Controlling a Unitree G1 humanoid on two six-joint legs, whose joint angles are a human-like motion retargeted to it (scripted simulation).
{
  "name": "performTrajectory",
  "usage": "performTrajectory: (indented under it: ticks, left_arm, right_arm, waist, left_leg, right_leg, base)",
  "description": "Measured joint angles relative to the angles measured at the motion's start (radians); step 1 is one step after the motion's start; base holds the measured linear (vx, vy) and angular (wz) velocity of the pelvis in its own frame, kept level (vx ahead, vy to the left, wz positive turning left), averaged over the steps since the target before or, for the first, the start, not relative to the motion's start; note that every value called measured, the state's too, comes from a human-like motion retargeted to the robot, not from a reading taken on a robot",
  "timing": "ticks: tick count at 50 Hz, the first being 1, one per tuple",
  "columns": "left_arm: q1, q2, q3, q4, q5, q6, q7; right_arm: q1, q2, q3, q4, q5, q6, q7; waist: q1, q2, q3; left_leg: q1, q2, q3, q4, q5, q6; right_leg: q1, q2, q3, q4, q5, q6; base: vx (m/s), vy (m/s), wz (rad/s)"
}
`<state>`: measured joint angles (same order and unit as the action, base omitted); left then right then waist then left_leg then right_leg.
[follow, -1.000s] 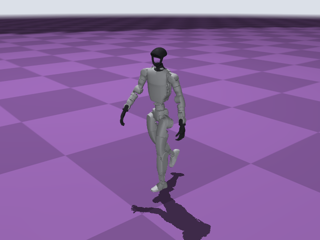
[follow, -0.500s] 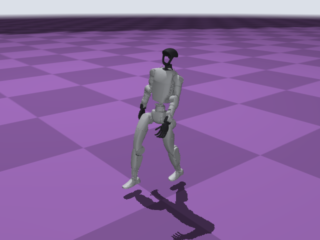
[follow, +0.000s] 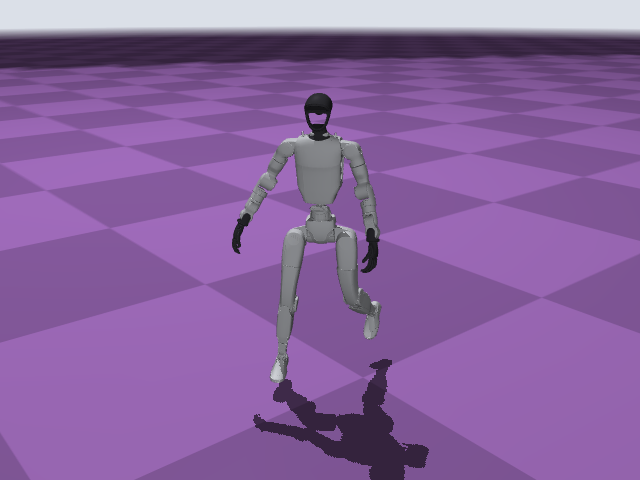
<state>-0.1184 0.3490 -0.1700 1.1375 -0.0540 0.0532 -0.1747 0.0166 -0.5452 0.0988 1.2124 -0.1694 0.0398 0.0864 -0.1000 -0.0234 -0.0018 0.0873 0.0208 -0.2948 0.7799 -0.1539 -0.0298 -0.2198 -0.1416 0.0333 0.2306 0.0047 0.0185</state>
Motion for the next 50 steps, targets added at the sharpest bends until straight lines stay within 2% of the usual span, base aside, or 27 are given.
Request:
performTrajectory:
  ticks: [5,7,10,19,25,30,33,36,40,43,45,50]
  left_arm:
    - [0.111,-0.004,0.023,0.012,0.019,0.032,-0.023]
    - [0.150,-0.006,0.035,0.031,0.036,0.040,-0.037]
    - [0.199,-0.008,0.059,0.069,0.053,0.051,-0.051]
    - [0.277,0.000,0.218,0.201,0.029,0.103,-0.046]
    - [0.299,0.015,0.355,0.243,0.017,0.140,-0.051]
    - [0.270,0.036,0.397,0.206,0.022,0.141,-0.058]
    - [0.227,0.047,0.375,0.159,0.024,0.131,-0.063]
    - [0.181,0.045,0.333,0.107,0.033,0.110,-0.076]
    - [0.131,0.024,0.269,0.047,0.066,0.055,-0.119]
    - [0.118,0.002,0.225,0.007,0.067,0.027,-0.133]
    - [0.117,-0.012,0.202,-0.012,0.067,0.023,-0.133]
    - [0.123,-0.035,0.177,-0.021,0.059,0.044,-0.109]
  right_arm:
    - [-0.151,-0.080,-0.012,0.048,-0.031,0.031,-0.038]
    - [-0.207,-0.099,-0.016,0.065,-0.040,0.038,-0.040]
    - [-0.278,-0.118,-0.023,0.071,-0.052,0.043,-0.036]
    - [-0.409,-0.067,-0.022,-0.062,-0.129,0.041,0.014]
    - [-0.417,0.029,-0.001,-0.207,-0.207,0.029,0.096]
    - [-0.347,0.086,0.016,-0.319,-0.188,0.018,0.130]
    - [-0.279,0.105,0.027,-0.348,-0.154,0.023,0.134]
    - [-0.208,0.121,0.038,-0.331,-0.142,0.022,0.155]
    - [-0.130,0.140,0.046,-0.251,-0.188,-0.008,0.225]
    - [-0.088,0.153,0.030,-0.181,-0.217,-0.017,0.248]
    - [-0.066,0.160,0.008,-0.137,-0.216,-0.014,0.239]
    - [-0.020,0.169,-0.058,-0.061,-0.151,0.013,0.161]
  waist:
    - [0.093,-0.046,-0.002]
    - [0.141,-0.063,-0.002]
    - [0.220,-0.080,-0.002]
    - [0.410,-0.085,0.006]
    - [0.450,-0.129,-0.022]
    - [0.444,-0.177,-0.036]
    - [0.437,-0.196,-0.024]
    - [0.438,-0.184,0.005]
    - [0.450,-0.122,0.034]
    - [0.434,-0.079,0.026]
    - [0.416,-0.043,0.017]
    - [0.367,0.042,0.005]
  left_leg:
    - [-0.243,-0.091,0.187,0.170,-0.158,0.098]
    - [-0.299,-0.122,0.262,0.115,-0.195,0.116]
    - [-0.346,-0.144,0.372,-0.051,-0.186,0.125]
    - [-0.318,-0.051,0.830,-0.547,-0.049,0.100]
    - [-0.282,-0.002,1.165,-0.688,0.027,0.070]
    - [-0.274,0.011,1.350,-0.723,0.025,0.002]
    - [-0.273,0.002,1.348,-0.715,-0.021,-0.024]
    - [-0.246,-0.008,1.262,-0.715,-0.074,-0.032]
    - [-0.188,-0.008,1.106,-0.749,-0.115,-0.018]
    - [-0.173,-0.019,0.982,-0.776,-0.116,-0.002]
    - [-0.164,-0.022,0.894,-0.785,-0.113,-0.001]
    - [-0.113,-0.042,0.655,-0.774,-0.110,-0.013]
  right_leg:
    - [0.084,-0.043,-0.048,-0.082,0.004,0.015]
    - [0.118,-0.052,-0.063,-0.111,0.010,0.032]
    - [0.162,-0.053,-0.084,-0.140,0.014,0.060]
    - [0.295,0.003,-0.172,-0.134,-0.075,0.102]
    - [0.393,0.014,-0.244,-0.174,-0.106,0.108]
    - [0.463,0.032,-0.338,-0.211,-0.099,0.116]
    - [0.485,0.046,-0.398,-0.187,-0.077,0.106]
    - [0.490,0.059,-0.452,-0.090,-0.014,0.081]
    - [0.382,0.043,-0.477,0.257,0.110,0.047]
    - [0.209,0.077,-0.349,0.523,0.199,0.080]
    - [0.108,0.113,-0.277,0.649,0.172,0.089]
    - [0.011,-0.016,-0.350,0.803,0.050,-0.064]
  base:
    - [0.38,-0.22,0.47]
    - [0.34,-0.17,0.35]
    - [0.32,-0.13,0.30]
    - [0.33,-0.07,0.31]
    - [0.38,0.03,0.45]
    - [0.40,0.11,0.87]
    - [0.41,0.17,1.28]
    - [0.44,0.19,1.46]
    - [0.43,0.20,1.51]
    - [0.36,0.15,1.91]
    - [0.34,0.13,2.24]
    - [0.33,0.14,2.58]
